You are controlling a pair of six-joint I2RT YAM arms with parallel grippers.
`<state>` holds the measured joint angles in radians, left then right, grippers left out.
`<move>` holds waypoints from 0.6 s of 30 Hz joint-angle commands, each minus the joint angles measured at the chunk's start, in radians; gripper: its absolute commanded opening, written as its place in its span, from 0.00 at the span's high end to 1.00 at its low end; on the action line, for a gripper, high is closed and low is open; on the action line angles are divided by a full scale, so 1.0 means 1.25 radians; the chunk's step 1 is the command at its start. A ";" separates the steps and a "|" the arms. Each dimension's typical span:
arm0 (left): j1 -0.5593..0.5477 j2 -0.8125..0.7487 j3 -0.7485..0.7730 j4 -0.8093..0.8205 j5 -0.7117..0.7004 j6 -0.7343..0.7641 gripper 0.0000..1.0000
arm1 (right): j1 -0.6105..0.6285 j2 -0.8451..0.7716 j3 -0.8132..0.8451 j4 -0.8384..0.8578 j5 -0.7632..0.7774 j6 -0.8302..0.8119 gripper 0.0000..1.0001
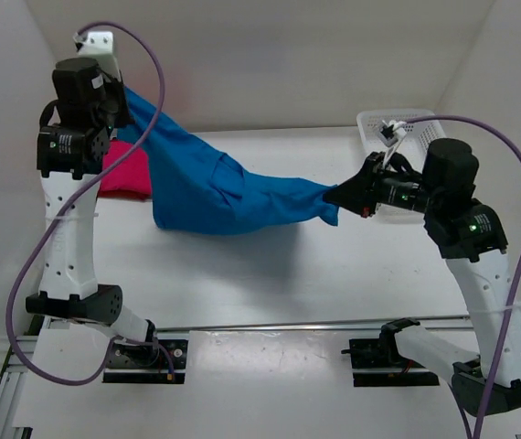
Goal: Fold and stack the t-shirts
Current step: Flatten out the tshirt
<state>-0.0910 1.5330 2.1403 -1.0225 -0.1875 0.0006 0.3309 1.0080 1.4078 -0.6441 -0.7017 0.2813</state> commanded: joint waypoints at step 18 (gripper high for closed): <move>-0.105 0.214 0.134 0.578 -0.011 0.000 0.90 | 0.009 -0.041 -0.087 0.309 -0.010 0.323 0.99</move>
<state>-0.1310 1.6752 2.4561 -0.2852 -0.2794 0.0006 0.3412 0.9245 1.4555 -0.2661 -0.8257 0.6037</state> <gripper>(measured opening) 0.111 0.011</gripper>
